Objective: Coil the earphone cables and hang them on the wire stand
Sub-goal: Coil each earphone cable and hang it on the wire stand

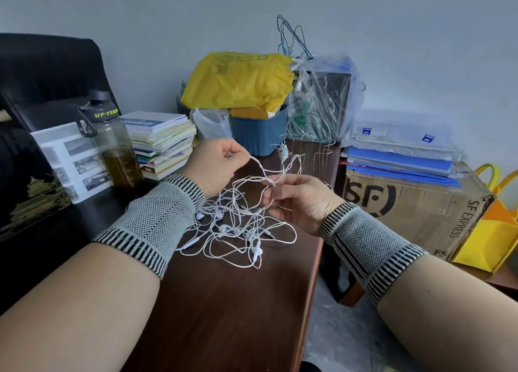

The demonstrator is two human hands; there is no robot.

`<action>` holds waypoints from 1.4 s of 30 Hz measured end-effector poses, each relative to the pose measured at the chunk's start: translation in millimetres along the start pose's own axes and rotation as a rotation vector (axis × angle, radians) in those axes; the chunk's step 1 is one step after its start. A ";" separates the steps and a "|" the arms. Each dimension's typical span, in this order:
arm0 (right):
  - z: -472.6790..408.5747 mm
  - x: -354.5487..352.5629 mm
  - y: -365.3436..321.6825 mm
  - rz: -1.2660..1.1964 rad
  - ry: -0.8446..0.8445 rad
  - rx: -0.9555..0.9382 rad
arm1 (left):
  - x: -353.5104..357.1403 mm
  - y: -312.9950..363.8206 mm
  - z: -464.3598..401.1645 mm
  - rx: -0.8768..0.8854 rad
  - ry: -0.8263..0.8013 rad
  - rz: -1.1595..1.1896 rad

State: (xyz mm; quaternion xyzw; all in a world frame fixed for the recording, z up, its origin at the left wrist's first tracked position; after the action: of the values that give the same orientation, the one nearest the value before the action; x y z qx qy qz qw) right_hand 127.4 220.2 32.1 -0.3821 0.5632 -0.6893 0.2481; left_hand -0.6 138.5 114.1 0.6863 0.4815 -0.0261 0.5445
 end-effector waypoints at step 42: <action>-41.2 -15.3 -153.0 1.170 0.482 -0.455 | -12.2 23.7 -56.0 -0.034 0.181 0.366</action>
State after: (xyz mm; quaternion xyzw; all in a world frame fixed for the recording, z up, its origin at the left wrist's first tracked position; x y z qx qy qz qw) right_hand 116.6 293.2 173.1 0.1079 0.8483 -0.3715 0.3615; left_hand -18.1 175.4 160.8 0.7527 0.3961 0.1429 0.5061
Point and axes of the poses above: each hand's wrist, its own z-axis away from the middle knuckle, its own x-axis out of the palm, y = z × x, the point moved 7 cm from there along -z, towards the middle knuckle
